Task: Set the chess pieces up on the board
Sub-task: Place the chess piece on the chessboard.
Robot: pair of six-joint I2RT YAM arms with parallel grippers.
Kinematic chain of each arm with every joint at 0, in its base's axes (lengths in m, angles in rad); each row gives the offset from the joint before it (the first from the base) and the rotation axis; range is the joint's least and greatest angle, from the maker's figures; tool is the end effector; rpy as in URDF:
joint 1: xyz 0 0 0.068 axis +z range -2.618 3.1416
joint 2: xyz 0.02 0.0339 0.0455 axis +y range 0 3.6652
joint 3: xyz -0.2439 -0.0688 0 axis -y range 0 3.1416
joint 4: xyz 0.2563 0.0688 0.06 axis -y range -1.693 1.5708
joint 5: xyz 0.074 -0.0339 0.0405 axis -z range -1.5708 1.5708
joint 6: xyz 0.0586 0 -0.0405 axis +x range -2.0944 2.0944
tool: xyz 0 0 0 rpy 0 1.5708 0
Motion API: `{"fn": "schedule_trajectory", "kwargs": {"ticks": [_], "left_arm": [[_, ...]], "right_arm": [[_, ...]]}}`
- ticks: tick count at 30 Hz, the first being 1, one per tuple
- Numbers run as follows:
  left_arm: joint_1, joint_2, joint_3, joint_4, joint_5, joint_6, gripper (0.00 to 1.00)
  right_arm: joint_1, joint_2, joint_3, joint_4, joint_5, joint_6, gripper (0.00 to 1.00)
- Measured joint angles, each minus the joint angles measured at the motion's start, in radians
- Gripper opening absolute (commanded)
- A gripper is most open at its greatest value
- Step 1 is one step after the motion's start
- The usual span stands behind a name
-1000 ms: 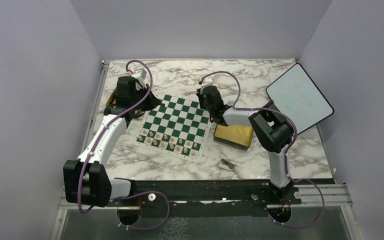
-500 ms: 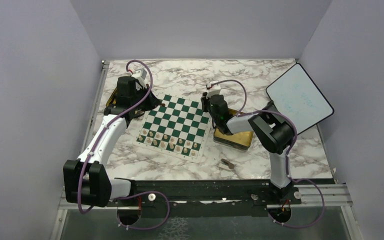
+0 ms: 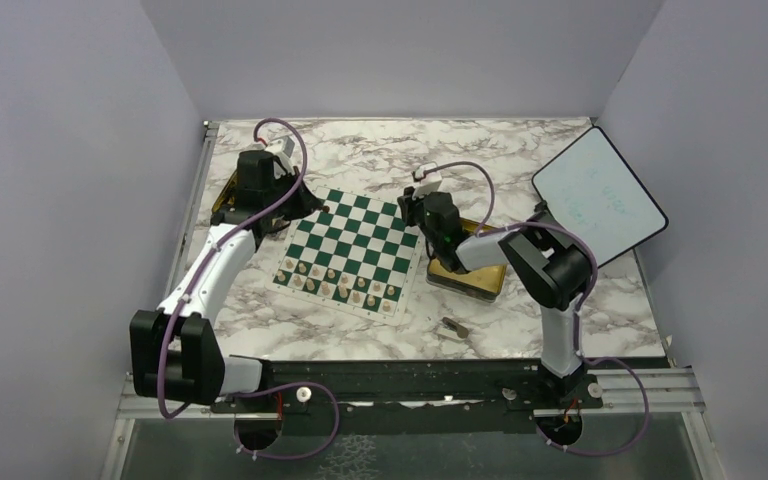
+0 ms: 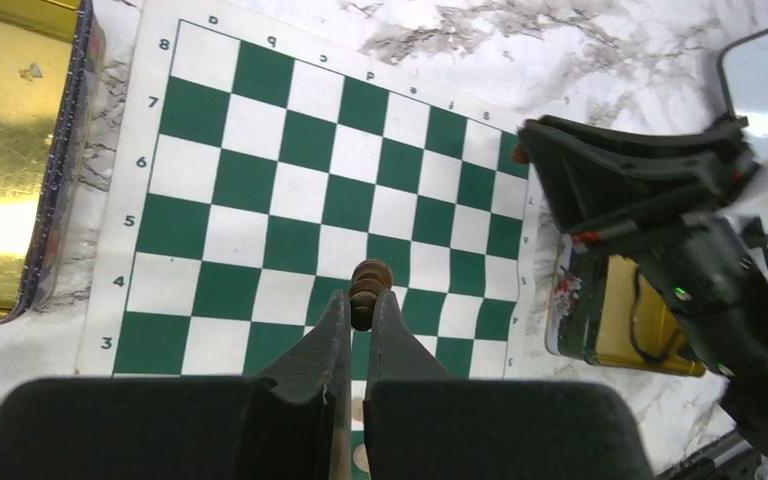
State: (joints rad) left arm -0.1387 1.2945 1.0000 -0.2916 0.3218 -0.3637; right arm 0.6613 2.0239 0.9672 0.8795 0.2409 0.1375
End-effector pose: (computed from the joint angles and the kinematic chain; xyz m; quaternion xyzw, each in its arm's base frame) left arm 0.3184 -0.0632 0.2595 -0.0224 0.8728 -0.2527 0.4169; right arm 0.3510 0.2554 0.1160 -0.1226 0.7553 0.1629 0.6228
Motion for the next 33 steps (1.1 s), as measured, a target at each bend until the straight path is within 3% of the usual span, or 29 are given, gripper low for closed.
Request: {"fn": "schedule_trajectory", "kwargs": {"ticks": [9,19,25,33], "left_arm": [[-0.021,0.254,0.261,-0.058,-0.154,0.014,0.00],[-0.172,0.586,0.590,-0.121,-0.384,0.063,0.00],[-0.209,0.715,0.632,-0.160,-0.438,0.077,0.00],[-0.213,0.787,0.648,-0.177,-0.486,0.082,0.00]], "right_arm": [[0.000,-0.227,-0.018,-0.094,-0.050,-0.011,0.22],[0.000,-0.500,-0.147,-0.254,-0.066,0.053,0.22],[0.000,-0.594,-0.224,-0.315,-0.074,0.084,0.22],[0.000,-0.605,-0.229,-0.340,-0.094,0.094,0.22]]}}
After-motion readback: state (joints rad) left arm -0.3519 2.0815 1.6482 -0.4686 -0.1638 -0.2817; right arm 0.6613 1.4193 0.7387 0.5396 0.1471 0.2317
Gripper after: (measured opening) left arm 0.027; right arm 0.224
